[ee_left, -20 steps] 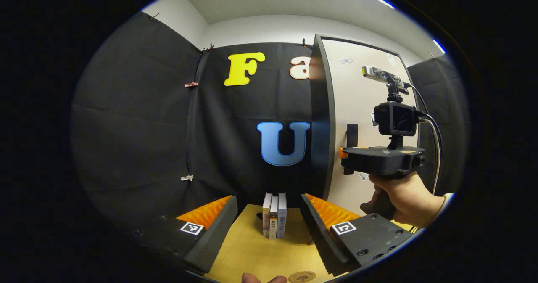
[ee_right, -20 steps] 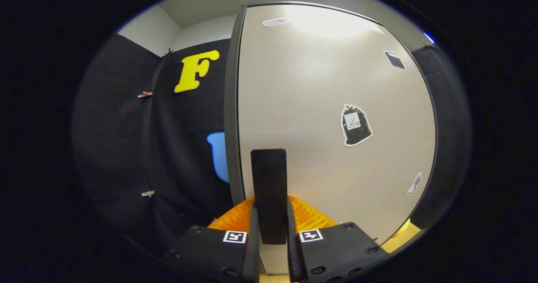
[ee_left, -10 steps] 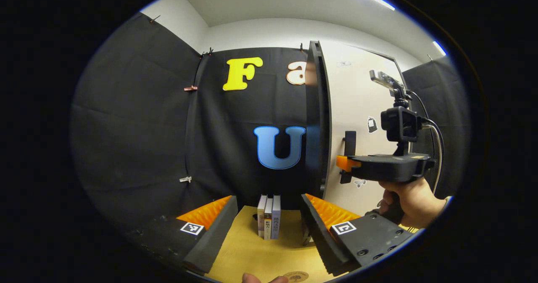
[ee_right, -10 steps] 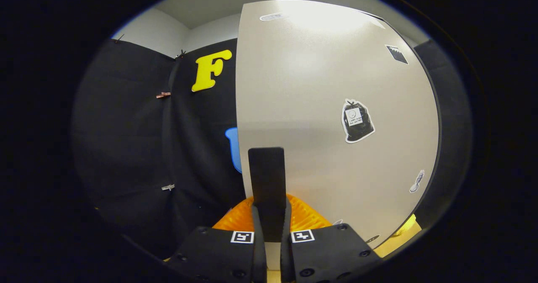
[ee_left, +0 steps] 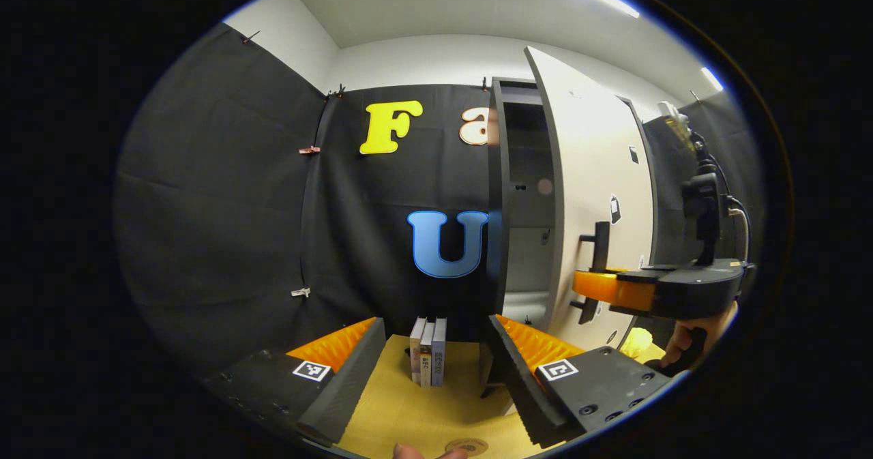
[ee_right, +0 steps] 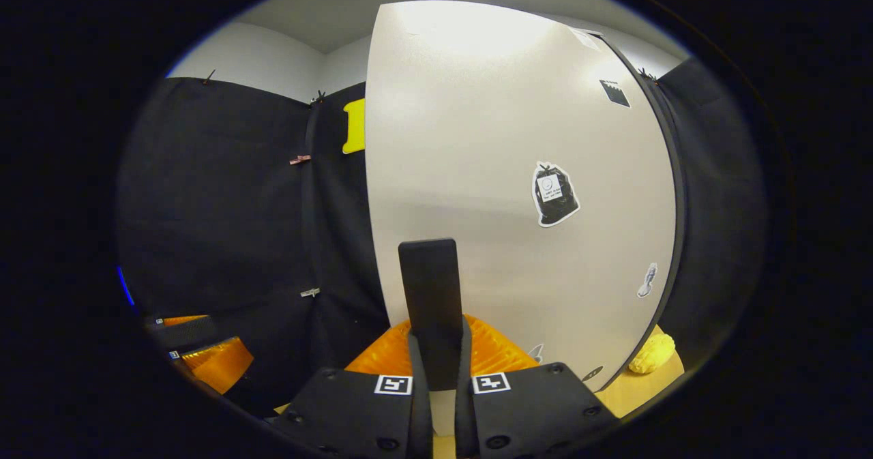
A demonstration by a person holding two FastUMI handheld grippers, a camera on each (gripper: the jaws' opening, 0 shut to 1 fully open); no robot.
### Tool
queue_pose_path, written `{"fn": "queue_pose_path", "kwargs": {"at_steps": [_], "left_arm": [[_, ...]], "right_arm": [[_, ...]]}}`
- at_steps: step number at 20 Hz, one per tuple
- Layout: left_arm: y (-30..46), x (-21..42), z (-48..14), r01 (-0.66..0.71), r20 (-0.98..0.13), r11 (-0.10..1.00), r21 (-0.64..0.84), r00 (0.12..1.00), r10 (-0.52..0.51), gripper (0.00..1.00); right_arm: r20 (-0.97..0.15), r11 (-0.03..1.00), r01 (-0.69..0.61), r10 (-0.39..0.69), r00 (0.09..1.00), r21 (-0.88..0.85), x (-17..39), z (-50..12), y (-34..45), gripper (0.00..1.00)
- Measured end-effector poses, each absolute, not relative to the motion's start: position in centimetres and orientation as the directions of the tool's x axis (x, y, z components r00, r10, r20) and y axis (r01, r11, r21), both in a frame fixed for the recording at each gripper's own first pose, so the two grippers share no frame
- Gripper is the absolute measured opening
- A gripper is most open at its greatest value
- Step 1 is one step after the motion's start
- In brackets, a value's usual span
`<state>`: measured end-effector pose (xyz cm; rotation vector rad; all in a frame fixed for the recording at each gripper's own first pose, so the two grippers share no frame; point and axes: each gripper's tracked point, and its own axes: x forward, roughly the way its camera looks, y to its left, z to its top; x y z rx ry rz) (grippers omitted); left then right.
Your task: Open the cabinet door with the right hand, grasp the bottle in the cabinet with the left hand and place it on the coaster, then close the cabinet door with the right hand.
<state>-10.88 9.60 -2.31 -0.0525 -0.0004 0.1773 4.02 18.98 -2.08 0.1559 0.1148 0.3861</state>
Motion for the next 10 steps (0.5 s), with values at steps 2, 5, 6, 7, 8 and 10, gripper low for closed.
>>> {"fn": "queue_pose_path", "kwargs": {"at_steps": [2,5,6,7,8,10], "left_arm": [[8.8,-11.1,-1.9,-0.173,0.005,0.984,-0.052,0.985,0.173,0.95],[7.7,-10.9,-1.5,-0.154,0.016,0.987,-0.052,0.988,0.155,0.95],[7.0,-10.8,-1.4,-0.143,0.017,0.988,-0.051,0.989,0.144,0.95],[6.5,-10.6,-1.2,-0.133,0.02,0.99,-0.049,0.991,0.134,0.95],[5.9,-10.3,-1.1,-0.121,0.022,0.992,-0.046,0.992,0.122,0.94],[4.8,-9.8,-0.8,-0.098,0.024,0.994,-0.041,0.995,0.099,0.95]], "right_arm": [[-0.078,0.911,-0.376,0.393,0.916,0.172,2.4,-1.9,17.9,0.17],[-0.073,0.909,-0.377,0.394,0.916,0.177,0.3,-1.8,15.8,0.17],[-0.071,0.91,-0.375,0.392,0.917,0.179,-0.3,-1.7,15.0,0.17],[-0.07,0.911,-0.372,0.389,0.919,0.179,-0.9,-1.6,14.2,0.17],[-0.069,0.913,-0.368,0.385,0.92,0.175,-1.4,-1.5,13.5,0.17],[-0.069,0.92,-0.352,0.367,0.927,0.171,-2.4,-1.5,12.0,0.17]]}}
